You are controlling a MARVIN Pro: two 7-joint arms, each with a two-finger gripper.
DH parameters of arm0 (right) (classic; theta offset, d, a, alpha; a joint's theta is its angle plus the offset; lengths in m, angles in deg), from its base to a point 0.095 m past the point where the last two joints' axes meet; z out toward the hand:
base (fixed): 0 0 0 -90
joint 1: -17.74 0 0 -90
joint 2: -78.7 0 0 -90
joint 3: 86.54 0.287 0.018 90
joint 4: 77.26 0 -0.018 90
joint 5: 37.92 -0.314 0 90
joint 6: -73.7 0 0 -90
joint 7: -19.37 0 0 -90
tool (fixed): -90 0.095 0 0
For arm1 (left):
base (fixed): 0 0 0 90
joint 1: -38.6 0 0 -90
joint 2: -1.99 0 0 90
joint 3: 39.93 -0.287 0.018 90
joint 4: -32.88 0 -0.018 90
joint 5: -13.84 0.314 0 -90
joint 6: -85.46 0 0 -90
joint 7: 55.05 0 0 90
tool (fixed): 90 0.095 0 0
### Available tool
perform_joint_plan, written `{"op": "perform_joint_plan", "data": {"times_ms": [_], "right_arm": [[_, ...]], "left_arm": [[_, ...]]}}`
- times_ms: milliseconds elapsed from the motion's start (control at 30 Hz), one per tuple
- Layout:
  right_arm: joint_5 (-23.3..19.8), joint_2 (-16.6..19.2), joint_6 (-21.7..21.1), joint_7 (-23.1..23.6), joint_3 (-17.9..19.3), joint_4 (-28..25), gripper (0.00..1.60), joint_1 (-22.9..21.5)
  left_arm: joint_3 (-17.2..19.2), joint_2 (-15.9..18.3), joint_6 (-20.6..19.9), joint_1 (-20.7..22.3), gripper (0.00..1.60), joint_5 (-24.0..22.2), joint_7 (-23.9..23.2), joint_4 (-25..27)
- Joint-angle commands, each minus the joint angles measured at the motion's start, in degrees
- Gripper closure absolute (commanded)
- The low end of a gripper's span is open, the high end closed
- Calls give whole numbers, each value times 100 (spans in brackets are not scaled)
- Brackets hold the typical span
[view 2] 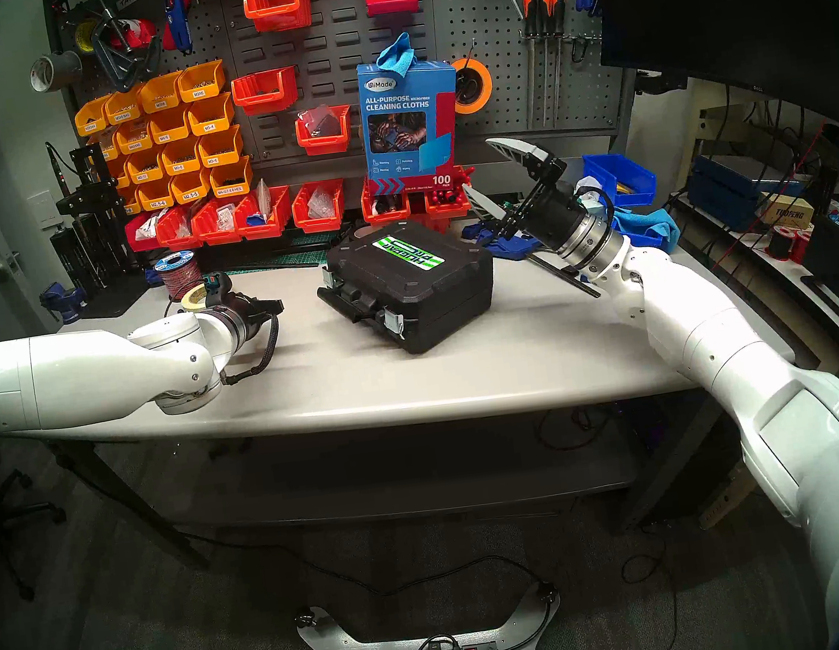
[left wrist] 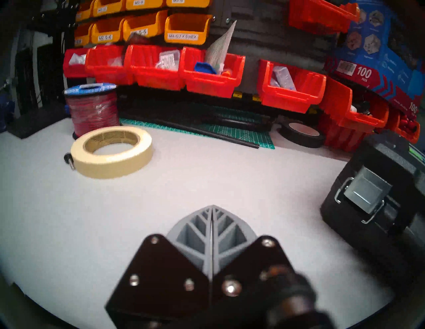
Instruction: Open the tool box
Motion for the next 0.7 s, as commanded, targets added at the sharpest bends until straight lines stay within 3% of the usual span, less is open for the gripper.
{"op": "perform_joint_plan", "data": {"times_ms": [0,300,500,667], "right_arm": [[-11,16,15,11,42,-48,0,-68],[-19,22,42,-13,42,-69,0,-62],[-45,18,58,-26,44,-88,0,-49],[-66,20,75,-42,41,-102,0,-37]], "left_arm": [[-325,-118,402,-22,160,1155,-580,-644],[-815,-207,1208,-289,160,2390,-1531,-1543],[-868,-350,1714,-474,160,2636,-2243,-2220],[-830,-431,1891,-542,160,2645,-2450,-2458]]}}
